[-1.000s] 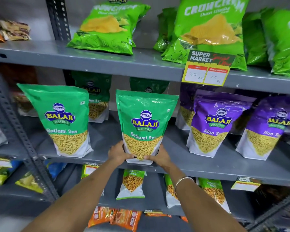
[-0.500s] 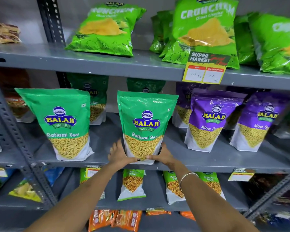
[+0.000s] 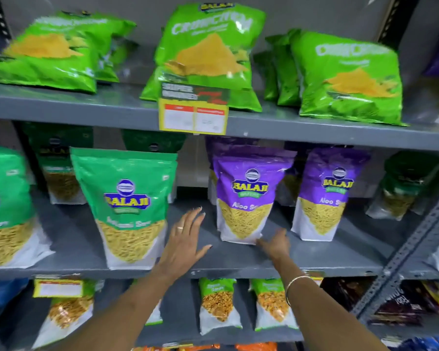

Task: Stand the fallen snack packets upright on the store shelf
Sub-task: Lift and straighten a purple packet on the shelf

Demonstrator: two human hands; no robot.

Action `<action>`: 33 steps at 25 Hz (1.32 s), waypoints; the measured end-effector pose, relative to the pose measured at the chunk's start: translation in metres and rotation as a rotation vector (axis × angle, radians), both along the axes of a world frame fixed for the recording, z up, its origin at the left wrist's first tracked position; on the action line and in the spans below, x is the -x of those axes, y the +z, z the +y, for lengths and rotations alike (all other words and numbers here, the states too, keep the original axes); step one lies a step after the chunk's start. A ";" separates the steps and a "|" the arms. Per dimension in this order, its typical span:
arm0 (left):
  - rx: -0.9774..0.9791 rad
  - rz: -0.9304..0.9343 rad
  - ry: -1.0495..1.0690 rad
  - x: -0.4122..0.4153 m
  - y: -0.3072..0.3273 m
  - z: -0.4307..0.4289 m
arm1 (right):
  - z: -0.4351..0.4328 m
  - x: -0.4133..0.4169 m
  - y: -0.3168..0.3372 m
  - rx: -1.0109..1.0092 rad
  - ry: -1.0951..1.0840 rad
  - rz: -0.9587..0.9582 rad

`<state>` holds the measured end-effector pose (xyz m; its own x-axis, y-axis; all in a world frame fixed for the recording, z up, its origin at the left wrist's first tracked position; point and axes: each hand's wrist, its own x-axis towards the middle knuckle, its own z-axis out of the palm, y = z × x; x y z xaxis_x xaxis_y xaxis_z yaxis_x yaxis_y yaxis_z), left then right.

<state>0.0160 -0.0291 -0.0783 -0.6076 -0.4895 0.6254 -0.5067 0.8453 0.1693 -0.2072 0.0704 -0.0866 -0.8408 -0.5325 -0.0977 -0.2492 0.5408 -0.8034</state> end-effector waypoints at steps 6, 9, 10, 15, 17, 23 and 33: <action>-1.091 0.240 0.066 0.108 0.001 -0.022 | -0.021 0.057 0.007 0.224 0.465 -0.351; -1.215 0.340 0.094 0.114 -0.030 -0.033 | -0.022 0.054 0.005 0.309 0.509 -0.417; -1.226 0.358 0.130 0.111 -0.031 -0.027 | -0.018 0.052 0.004 0.311 0.503 -0.429; -1.155 0.317 0.243 0.088 -0.013 0.021 | 0.010 0.041 0.007 0.234 0.553 -0.411; -1.131 0.310 0.249 0.082 -0.014 0.031 | 0.021 0.035 0.010 0.216 0.556 -0.415; -1.077 0.234 0.281 0.075 -0.006 0.047 | 0.036 0.028 0.016 0.210 0.594 -0.439; -1.075 0.199 0.232 0.071 0.003 0.053 | 0.040 0.023 0.021 0.147 0.601 -0.434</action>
